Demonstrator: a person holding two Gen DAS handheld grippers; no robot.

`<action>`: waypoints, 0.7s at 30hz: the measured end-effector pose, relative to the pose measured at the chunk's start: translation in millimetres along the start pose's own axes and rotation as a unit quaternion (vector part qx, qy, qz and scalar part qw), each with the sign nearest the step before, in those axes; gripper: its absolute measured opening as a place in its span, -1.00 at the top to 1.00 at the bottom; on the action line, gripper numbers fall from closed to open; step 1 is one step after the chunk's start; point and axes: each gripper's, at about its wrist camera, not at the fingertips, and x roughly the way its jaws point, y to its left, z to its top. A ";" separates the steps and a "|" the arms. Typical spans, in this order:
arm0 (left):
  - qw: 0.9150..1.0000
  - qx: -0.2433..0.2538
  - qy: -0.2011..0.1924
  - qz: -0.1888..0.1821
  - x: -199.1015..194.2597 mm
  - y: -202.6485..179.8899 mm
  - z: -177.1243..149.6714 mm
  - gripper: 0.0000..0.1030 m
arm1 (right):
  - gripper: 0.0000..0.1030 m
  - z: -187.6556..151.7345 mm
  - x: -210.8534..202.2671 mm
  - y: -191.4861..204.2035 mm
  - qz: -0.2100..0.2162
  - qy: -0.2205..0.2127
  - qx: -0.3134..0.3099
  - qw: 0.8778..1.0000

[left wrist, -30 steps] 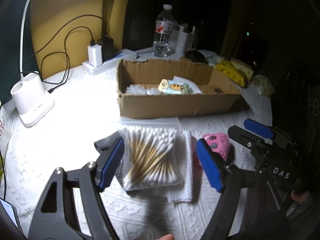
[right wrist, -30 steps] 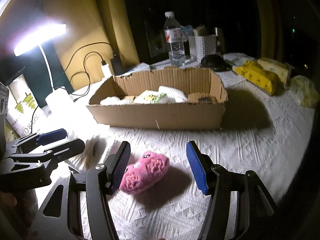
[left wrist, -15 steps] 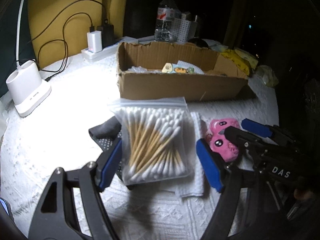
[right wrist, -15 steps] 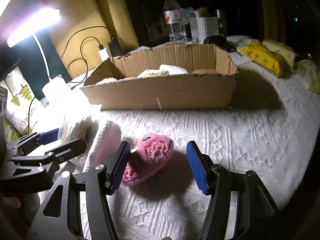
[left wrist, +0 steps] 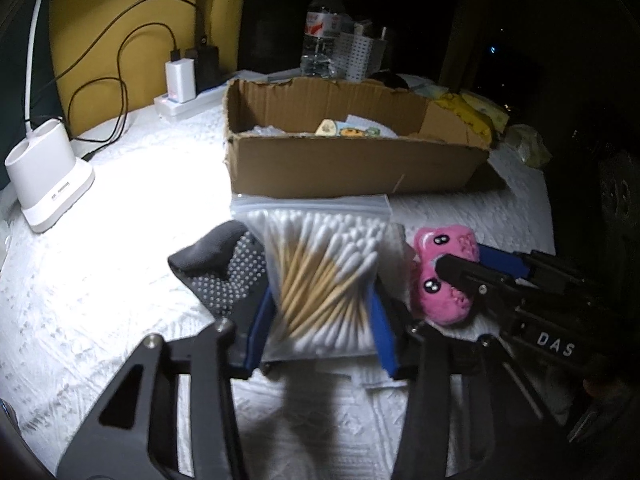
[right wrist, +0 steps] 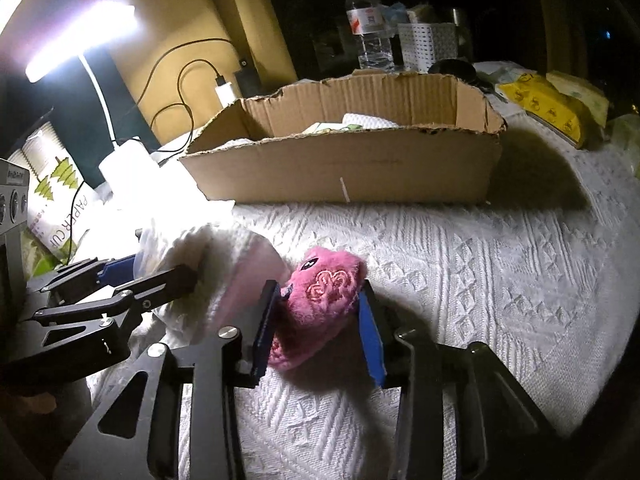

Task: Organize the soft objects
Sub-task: 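Grasp the pink knitted plush with the right tool while the left grasps the cotton swab bag, then carry the pink plush into the box with the right tool while the left lifts the swab bag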

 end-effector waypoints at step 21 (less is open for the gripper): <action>0.999 0.009 -0.038 -0.016 -31.4 -10.1 17.5 0.20 | 0.45 16.1 -35.9 -2.9 -0.023 -0.049 -0.015 0.998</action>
